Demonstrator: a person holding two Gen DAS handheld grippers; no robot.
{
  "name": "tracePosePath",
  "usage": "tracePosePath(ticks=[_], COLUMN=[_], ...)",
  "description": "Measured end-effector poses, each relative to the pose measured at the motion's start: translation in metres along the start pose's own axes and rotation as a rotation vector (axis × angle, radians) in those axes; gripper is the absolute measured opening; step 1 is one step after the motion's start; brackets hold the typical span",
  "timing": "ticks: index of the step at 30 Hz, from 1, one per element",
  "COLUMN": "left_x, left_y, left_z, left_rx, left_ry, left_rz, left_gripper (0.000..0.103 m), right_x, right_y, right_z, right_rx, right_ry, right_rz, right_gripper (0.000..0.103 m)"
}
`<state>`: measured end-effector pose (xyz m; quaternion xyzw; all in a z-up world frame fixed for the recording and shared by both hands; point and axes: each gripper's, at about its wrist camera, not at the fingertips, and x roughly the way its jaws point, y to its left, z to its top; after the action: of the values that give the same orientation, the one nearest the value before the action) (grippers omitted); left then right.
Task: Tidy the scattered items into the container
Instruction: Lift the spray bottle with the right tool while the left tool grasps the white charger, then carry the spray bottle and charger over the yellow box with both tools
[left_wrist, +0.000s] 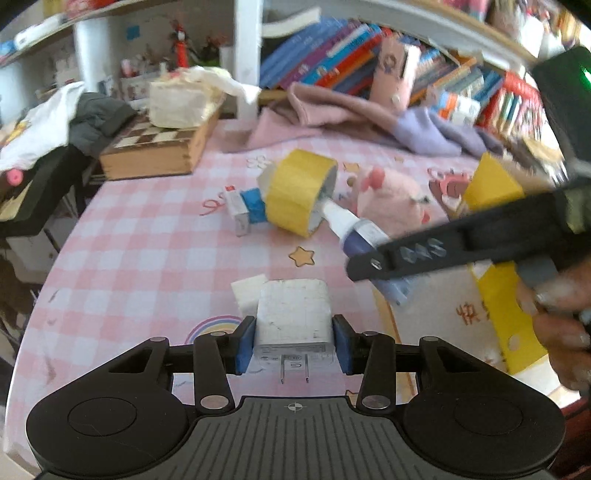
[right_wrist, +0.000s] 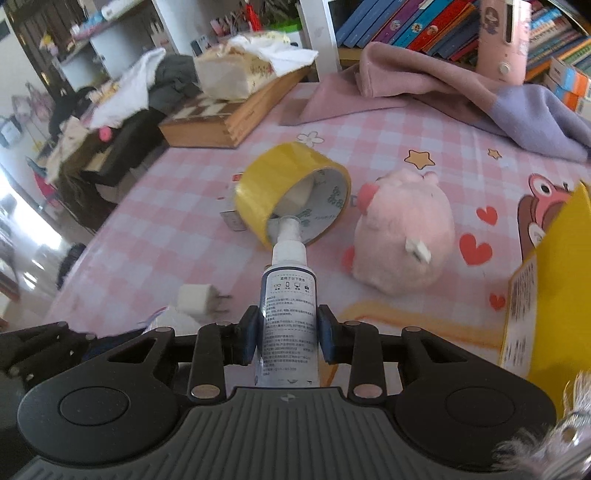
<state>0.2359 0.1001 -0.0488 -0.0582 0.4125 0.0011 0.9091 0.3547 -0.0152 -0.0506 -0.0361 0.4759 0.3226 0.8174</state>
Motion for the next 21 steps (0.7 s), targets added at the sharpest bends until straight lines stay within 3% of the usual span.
tracePosePath(ticks=[10,21], left_x=[-0.067,-0.109], left_y=[0.035,0.04], left_z=[-0.002,-0.031], left_rx=[-0.183,-0.226], left_ry=[-0.095,-0.104], left_rz=[-0.112,-0.25], left_gripper=[0.042,0.042], right_x=[-0.074,-0.127], right_y=[0.027,0.057], right_z=[-0.032,-0.083], right_rx=[0.012,0.058], right_ry=[-0.057,-0.132], right_rz=[0.055,0.026], right_gripper=[0.031,0.031])
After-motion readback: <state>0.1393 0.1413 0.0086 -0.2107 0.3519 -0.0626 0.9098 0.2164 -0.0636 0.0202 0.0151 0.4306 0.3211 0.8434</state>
